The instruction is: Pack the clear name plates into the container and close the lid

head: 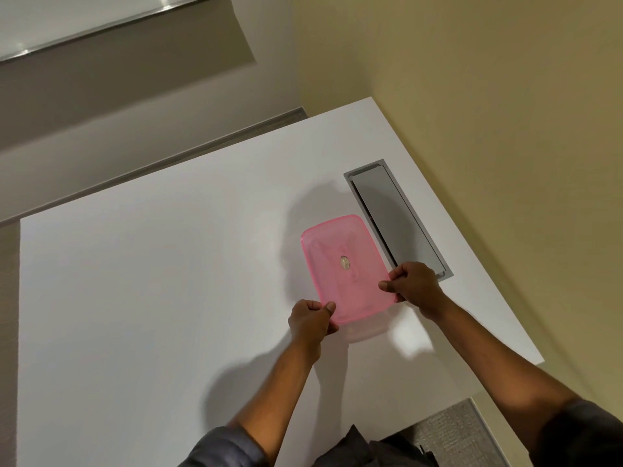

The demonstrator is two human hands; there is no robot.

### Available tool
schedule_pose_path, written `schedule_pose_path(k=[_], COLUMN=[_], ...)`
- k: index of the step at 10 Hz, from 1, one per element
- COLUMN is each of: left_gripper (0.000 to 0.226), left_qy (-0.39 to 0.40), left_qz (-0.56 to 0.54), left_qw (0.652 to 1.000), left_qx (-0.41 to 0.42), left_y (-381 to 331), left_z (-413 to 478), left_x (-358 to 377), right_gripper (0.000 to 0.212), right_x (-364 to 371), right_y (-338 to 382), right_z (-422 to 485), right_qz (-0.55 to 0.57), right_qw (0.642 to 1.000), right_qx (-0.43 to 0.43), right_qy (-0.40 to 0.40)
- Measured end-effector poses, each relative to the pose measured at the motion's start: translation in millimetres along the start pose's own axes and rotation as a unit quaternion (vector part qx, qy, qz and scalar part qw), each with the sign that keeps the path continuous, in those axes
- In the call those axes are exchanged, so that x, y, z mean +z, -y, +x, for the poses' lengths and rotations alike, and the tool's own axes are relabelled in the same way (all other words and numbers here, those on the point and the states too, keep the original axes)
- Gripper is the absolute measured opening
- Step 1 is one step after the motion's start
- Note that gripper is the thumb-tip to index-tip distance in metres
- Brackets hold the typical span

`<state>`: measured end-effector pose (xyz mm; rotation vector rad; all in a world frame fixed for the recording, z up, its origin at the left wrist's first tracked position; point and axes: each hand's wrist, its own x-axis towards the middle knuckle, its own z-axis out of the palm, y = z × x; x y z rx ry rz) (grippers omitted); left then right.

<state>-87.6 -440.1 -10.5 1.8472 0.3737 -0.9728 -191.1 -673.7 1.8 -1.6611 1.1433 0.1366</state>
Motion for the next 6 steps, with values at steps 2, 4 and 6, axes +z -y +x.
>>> schedule_pose_path(k=[2, 4, 6], left_gripper=[0.022, 0.036, 0.037], left_qy=[-0.011, 0.016, -0.035], left_qz=[-0.011, -0.032, 0.076], left_qw=[1.0, 0.999, 0.995], left_qx=[-0.001, -0.001, 0.048], left_y=[1, 4, 14], left_z=[-5, -15, -36], left_x=[1, -8, -41], right_gripper=[0.033, 0.047, 0.079], right_x=[2, -9, 10], right_y=[1, -9, -1], right_z=[2, -5, -18], right_qz=[-0.011, 0.019, -0.167], right_qw=[1.0, 0.999, 0.974], right_qx=[0.016, 0.011, -0.135], right_qy=[-0.004, 0.042, -0.078])
